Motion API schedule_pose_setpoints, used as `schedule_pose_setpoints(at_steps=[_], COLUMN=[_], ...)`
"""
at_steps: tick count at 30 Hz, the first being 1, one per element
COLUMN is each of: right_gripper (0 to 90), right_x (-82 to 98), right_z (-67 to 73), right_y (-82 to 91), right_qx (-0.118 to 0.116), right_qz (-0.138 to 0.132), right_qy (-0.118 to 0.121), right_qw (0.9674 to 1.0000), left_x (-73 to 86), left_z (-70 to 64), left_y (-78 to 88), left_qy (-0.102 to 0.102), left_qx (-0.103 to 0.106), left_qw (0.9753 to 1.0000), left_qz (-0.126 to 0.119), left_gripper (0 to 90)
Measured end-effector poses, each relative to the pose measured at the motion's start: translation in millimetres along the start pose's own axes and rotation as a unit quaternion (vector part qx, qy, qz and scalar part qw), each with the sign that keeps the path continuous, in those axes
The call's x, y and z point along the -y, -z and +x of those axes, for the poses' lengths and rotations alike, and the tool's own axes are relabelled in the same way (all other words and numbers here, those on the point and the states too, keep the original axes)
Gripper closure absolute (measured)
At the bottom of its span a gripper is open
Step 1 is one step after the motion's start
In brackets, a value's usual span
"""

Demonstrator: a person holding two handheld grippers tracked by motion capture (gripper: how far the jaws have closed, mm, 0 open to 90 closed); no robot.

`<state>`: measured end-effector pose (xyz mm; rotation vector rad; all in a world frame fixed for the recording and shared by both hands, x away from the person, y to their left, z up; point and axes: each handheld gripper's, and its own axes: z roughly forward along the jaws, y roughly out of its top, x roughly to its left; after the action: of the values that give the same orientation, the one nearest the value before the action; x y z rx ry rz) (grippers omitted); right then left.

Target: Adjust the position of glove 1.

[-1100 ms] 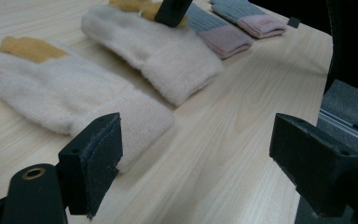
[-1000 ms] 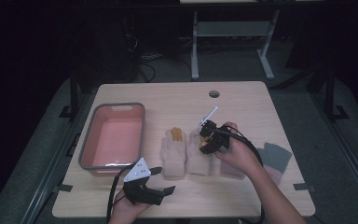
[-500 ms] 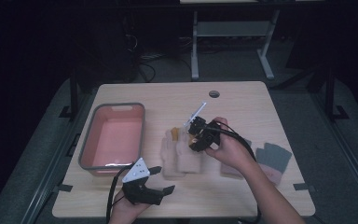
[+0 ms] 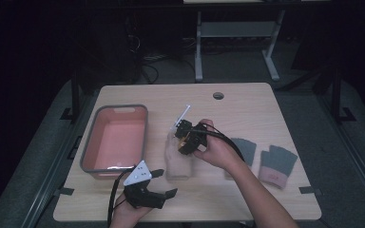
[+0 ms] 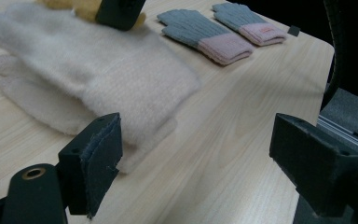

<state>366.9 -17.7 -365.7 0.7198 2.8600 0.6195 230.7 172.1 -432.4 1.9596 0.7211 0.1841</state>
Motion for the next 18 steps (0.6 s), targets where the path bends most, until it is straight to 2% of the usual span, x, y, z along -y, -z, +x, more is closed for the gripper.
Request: schedule_pose_setpoints(at_steps=[8,13,18], right_gripper=[61.6,61.0,59.1], right_x=[-5.7,-2.7,3.1], right_z=[1.9,-3.5,-5.1], right_y=[-12.6,-26.0,-39.9], right_qx=[-0.008,-0.02,-0.025], right_qz=[0.006,0.012,0.022], right_qy=[0.002,-0.014,-0.019], right_qw=[1.0,0.9996,0.9993], left_x=[0.1,0.1,-0.1], left_z=[0.1,-0.6,0.2], left_y=[0.0,0.0,-0.3], left_qy=[-0.001,0.002,-0.002], left_qx=[0.001,0.002,0.0], left_qw=[1.0,1.0,1.0], left_qz=[0.003,0.001,0.003], left_gripper=[17.1,17.1,17.1])
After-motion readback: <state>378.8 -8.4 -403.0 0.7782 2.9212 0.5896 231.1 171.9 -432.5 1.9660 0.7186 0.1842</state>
